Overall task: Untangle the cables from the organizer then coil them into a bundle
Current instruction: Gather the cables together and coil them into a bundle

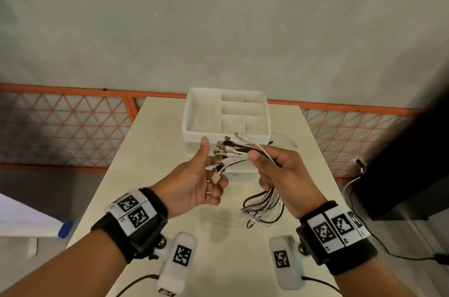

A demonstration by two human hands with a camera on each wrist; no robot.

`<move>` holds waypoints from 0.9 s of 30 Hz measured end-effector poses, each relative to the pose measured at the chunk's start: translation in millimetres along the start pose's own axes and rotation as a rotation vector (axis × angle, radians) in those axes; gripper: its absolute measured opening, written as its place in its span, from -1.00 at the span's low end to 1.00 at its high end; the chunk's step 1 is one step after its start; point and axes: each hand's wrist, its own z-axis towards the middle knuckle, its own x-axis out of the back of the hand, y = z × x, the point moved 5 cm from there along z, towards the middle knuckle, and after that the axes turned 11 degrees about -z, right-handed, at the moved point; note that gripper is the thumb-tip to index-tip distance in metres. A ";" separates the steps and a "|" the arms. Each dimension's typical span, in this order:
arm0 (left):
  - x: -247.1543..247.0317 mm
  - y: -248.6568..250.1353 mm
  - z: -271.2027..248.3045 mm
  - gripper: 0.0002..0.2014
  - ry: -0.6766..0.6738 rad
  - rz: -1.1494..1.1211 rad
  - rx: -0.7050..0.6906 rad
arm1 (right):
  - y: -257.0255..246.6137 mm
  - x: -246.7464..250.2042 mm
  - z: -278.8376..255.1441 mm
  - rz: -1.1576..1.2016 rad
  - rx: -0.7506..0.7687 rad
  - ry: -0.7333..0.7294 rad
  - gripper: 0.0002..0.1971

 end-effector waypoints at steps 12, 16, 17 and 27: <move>-24.6 35.2 -19.0 -0.34 0.006 0.647 -0.336 | 3.3 -5.7 -4.1 -0.023 -0.037 -0.100 -0.67; -19.9 36.7 -15.8 -0.43 0.137 0.650 -0.411 | 3.2 -9.8 -5.5 -0.022 0.006 -0.069 -0.70; -12.3 38.7 -16.3 -0.48 0.237 0.627 -0.441 | 2.5 -8.6 -6.1 0.004 0.014 -0.051 -0.69; -19.9 15.2 9.3 -0.17 0.090 -0.354 -0.161 | -0.3 -21.4 -8.7 -0.073 0.113 -0.107 -0.63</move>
